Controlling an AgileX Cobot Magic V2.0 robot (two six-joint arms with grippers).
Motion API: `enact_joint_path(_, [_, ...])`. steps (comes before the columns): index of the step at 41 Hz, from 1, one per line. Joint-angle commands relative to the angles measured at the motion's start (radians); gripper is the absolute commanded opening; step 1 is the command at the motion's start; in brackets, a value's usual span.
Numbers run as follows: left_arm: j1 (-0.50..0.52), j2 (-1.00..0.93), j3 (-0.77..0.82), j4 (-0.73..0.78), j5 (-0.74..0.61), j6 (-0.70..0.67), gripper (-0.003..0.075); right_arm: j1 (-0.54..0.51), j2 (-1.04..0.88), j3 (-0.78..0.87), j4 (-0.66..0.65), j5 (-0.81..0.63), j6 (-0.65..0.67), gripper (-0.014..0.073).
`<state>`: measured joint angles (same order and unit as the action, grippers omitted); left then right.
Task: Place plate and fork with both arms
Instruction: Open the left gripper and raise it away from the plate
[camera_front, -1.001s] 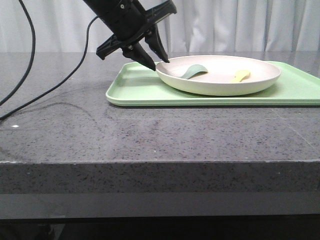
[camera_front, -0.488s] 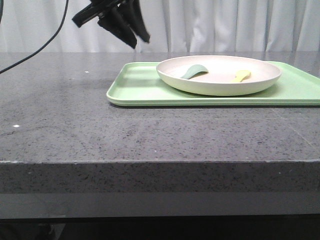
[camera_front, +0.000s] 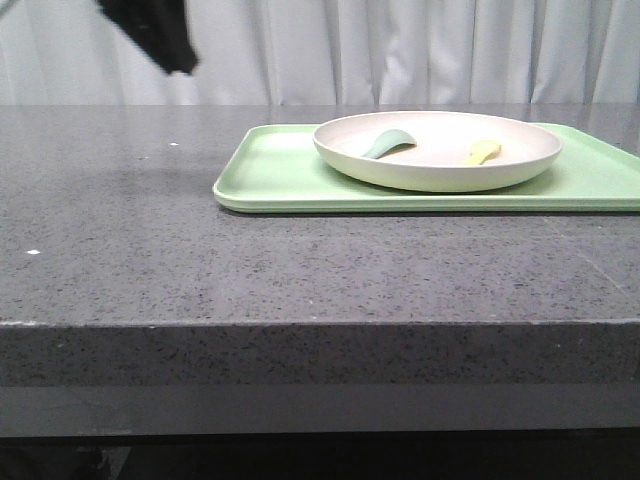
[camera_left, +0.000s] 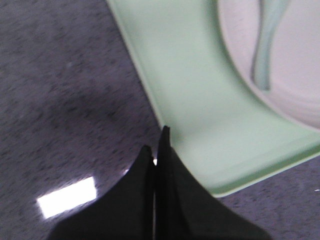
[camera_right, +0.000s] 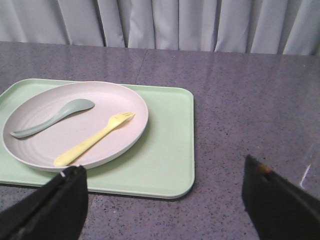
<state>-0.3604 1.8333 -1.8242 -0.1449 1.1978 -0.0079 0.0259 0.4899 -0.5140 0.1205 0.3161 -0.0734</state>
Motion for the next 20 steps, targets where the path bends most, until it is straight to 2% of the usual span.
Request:
enact_joint_path(1, [0.015,-0.181,0.144,0.05,-0.192,-0.048,-0.0018,0.0,0.01,-0.038,0.002,-0.073,-0.003,0.0643])
enact_joint_path(11, [0.048,-0.521,0.618,0.082,-0.676,-0.045,-0.0018,0.0,0.01,-0.038,0.002,-0.072,-0.003,0.0643])
enact_joint_path(20, [0.048,-0.77,0.96,0.092,-0.953,-0.045,-0.0018,0.0,0.043,-0.038,0.002,-0.071,-0.003,0.0643])
